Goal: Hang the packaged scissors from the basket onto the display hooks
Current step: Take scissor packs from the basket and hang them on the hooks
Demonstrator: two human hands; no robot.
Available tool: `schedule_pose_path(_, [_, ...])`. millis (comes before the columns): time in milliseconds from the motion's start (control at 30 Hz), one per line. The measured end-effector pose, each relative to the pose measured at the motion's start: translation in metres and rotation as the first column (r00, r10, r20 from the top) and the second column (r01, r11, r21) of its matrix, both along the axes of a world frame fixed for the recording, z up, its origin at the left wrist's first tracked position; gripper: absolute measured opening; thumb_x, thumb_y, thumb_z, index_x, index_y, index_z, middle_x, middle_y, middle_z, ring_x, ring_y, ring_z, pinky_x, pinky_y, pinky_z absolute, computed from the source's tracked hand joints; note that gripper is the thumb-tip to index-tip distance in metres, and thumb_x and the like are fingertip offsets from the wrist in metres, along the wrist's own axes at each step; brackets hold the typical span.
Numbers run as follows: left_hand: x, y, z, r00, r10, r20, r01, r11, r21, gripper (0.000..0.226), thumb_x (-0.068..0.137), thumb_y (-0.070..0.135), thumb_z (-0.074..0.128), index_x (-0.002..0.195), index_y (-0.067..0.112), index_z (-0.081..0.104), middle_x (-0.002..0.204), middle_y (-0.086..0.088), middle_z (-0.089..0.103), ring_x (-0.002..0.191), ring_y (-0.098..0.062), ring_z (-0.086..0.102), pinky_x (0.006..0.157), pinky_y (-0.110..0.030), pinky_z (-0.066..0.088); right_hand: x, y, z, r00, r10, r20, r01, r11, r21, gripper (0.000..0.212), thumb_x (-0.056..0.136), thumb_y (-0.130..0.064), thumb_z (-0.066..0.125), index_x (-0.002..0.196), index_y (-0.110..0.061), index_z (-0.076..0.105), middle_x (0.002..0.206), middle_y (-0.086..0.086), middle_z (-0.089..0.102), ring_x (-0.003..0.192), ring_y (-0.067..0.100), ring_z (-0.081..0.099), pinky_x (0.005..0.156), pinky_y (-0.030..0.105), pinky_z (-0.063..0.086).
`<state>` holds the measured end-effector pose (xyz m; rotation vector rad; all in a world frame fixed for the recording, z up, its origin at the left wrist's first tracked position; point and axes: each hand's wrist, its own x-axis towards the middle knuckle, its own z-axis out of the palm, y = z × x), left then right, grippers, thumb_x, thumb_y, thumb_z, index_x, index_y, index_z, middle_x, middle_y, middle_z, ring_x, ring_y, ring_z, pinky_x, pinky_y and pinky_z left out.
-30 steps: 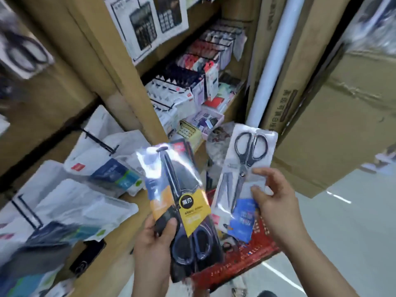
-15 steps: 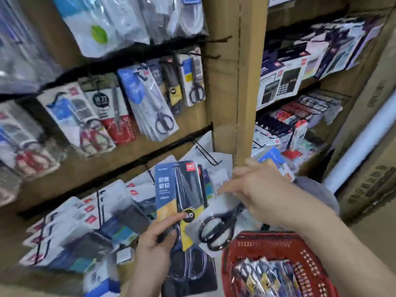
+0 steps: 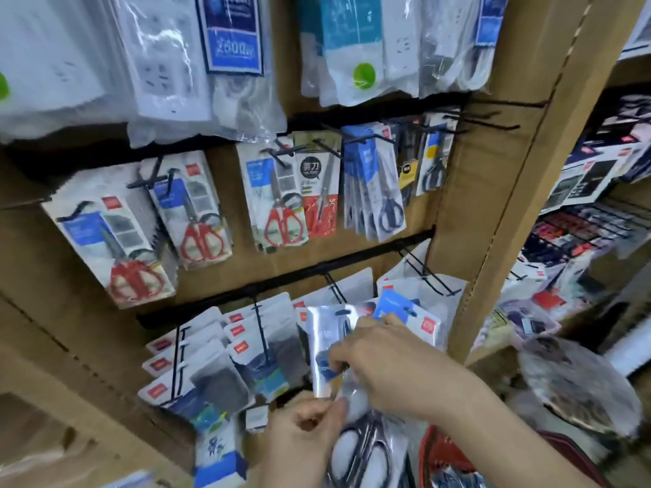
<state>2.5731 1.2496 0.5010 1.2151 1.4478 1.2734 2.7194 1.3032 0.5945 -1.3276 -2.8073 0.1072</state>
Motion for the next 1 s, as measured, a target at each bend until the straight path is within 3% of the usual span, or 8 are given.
schedule_pose_path(133, [-0.019, 0.017, 0.003, 0.978, 0.116, 0.172, -0.103, 0.991, -0.084, 0.024, 0.08, 0.004, 0.077, 0.06, 0.017, 0.078, 0.069, -0.005, 0.072, 0.064, -0.012, 0.063, 0.067, -0.028, 0.05, -0.003, 0.009, -0.028, 0.91, -0.032, -0.414, 0.148, 0.957, 0.251, 0.055, 0.069, -0.007, 0.077, 0.12, -0.022, 0.062, 0.127, 0.006, 0.055, 0.121, 0.026, 0.05, 0.091, 0.039, 0.051])
schedule_pose_path(233, [-0.022, 0.029, 0.014, 0.945, 0.155, 0.287, -0.125, 0.985, -0.119, 0.018, 0.085, 0.008, 0.071, 0.069, 0.012, 0.079, 0.079, -0.013, 0.07, 0.072, -0.022, 0.063, 0.075, -0.04, 0.05, 0.013, 0.001, -0.03, 0.549, -0.36, -0.754, 0.447, 0.889, -0.099, 0.043, 0.086, -0.02, 0.074, 0.125, -0.029, 0.058, 0.115, -0.003, 0.058, 0.1, 0.01, 0.06, 0.084, 0.024, 0.05])
schedule_pose_path(333, [-0.01, 0.037, 0.022, 0.924, 0.172, 0.343, -0.145, 0.984, -0.103, 0.013, 0.084, 0.009, 0.071, 0.073, 0.01, 0.079, 0.091, -0.023, 0.067, 0.079, -0.027, 0.066, 0.083, -0.045, 0.053, 0.017, -0.002, -0.036, 0.292, -0.607, -0.739, 0.261, 0.794, -0.549, 0.029, 0.084, -0.024, 0.076, 0.109, -0.03, 0.063, 0.086, 0.001, 0.068, 0.077, 0.009, 0.064, 0.071, 0.02, 0.049])
schedule_pose_path(500, [0.013, 0.049, 0.026, 0.933, 0.176, 0.314, -0.181, 0.983, -0.013, 0.01, 0.078, 0.018, 0.073, 0.073, 0.015, 0.08, 0.085, -0.01, 0.073, 0.084, -0.024, 0.069, 0.086, -0.049, 0.054, 0.028, 0.011, -0.048, 0.126, -0.622, -0.773, 0.269, 0.772, -0.576, 0.006, 0.084, -0.009, 0.075, 0.085, -0.011, 0.07, 0.077, 0.013, 0.067, 0.07, 0.024, 0.059, 0.073, 0.034, 0.049])
schedule_pose_path(667, [0.03, 0.071, 0.03, 0.929, 0.201, 0.311, -0.202, 0.979, -0.028, 0.024, 0.089, 0.015, 0.065, 0.07, 0.017, 0.081, 0.09, -0.004, 0.076, 0.099, -0.024, 0.069, 0.091, -0.039, 0.052, 0.062, 0.038, -0.045, -0.067, -0.628, -0.775, 0.117, 0.767, -0.631, 0.005, 0.093, -0.009, 0.062, 0.091, -0.007, 0.066, 0.079, 0.026, 0.064, 0.071, 0.021, 0.057, 0.075, 0.037, 0.043])
schedule_pose_path(800, [0.048, 0.092, 0.041, 0.977, 0.147, 0.157, -0.15, 0.989, 0.005, 0.029, 0.076, -0.005, 0.076, 0.06, 0.02, 0.08, 0.078, -0.005, 0.074, 0.071, -0.001, 0.067, 0.065, -0.006, 0.047, 0.087, 0.068, -0.044, -0.177, -0.63, -0.757, 0.106, 0.752, -0.651, 0.026, 0.093, -0.031, 0.064, 0.11, -0.011, 0.06, 0.089, 0.033, 0.062, 0.074, 0.029, 0.056, 0.073, 0.04, 0.042])
schedule_pose_path(900, [0.076, 0.107, 0.05, 0.986, 0.156, 0.054, -0.159, 0.985, 0.064, 0.034, 0.071, -0.008, 0.08, 0.057, 0.023, 0.079, 0.071, -0.009, 0.072, 0.057, 0.004, 0.061, 0.057, -0.005, 0.044, 0.102, 0.091, -0.037, -0.173, -0.581, -0.795, 0.146, 0.783, -0.604, 0.026, 0.094, -0.037, 0.062, 0.103, -0.012, 0.059, 0.071, 0.017, 0.048, 0.068, 0.024, 0.038, 0.065, 0.033, 0.031])
schedule_pose_path(1000, [0.095, 0.121, 0.058, 0.977, 0.212, 0.031, -0.214, 0.968, 0.134, 0.042, 0.066, -0.011, 0.081, 0.055, 0.028, 0.078, 0.069, -0.003, 0.072, 0.053, 0.004, 0.059, 0.055, -0.004, 0.043, 0.112, 0.113, -0.029, -0.195, -0.54, -0.819, 0.106, 0.818, -0.565, 0.017, 0.096, -0.03, 0.058, 0.103, -0.016, 0.064, 0.082, 0.027, 0.06, 0.072, 0.024, 0.046, 0.068, 0.037, 0.038])
